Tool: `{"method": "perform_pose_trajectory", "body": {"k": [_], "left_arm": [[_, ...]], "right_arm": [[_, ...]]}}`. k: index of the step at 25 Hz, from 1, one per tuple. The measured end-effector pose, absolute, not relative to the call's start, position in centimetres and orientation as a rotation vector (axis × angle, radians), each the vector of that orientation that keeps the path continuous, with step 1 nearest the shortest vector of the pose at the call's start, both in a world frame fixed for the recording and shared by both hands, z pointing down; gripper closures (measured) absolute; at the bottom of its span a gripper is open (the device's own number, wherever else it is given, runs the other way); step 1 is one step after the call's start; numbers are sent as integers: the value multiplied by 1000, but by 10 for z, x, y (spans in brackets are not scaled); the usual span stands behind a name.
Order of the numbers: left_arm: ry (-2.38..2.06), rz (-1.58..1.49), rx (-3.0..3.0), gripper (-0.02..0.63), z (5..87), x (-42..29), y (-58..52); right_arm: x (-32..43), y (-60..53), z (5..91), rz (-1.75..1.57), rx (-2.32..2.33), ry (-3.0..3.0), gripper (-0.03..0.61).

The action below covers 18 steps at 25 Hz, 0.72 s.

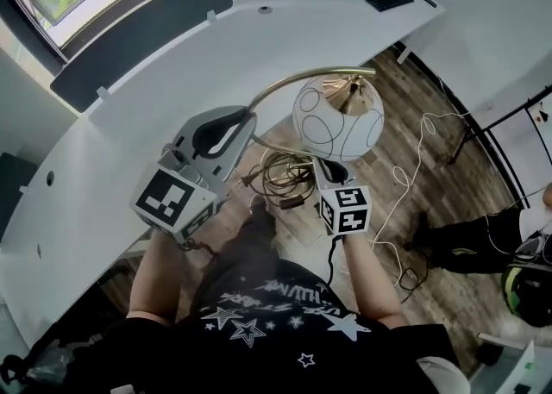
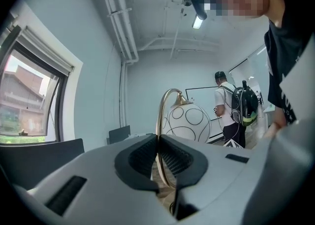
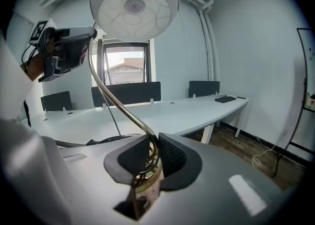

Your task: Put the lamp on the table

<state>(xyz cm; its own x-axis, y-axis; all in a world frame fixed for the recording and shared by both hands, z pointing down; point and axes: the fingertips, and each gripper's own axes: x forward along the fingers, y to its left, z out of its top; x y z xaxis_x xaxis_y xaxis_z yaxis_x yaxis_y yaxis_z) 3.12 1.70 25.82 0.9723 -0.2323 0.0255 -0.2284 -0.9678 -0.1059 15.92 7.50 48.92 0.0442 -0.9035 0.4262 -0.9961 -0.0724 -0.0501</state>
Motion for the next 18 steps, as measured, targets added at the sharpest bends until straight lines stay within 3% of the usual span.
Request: {"method": "perform_pose_trajectory", "body": {"k": [18], "left_arm": [[310,-5,-3034,581,252,110,-130]], "right_arm": [[244,-67,478,533,2039,-1871,531]]}}
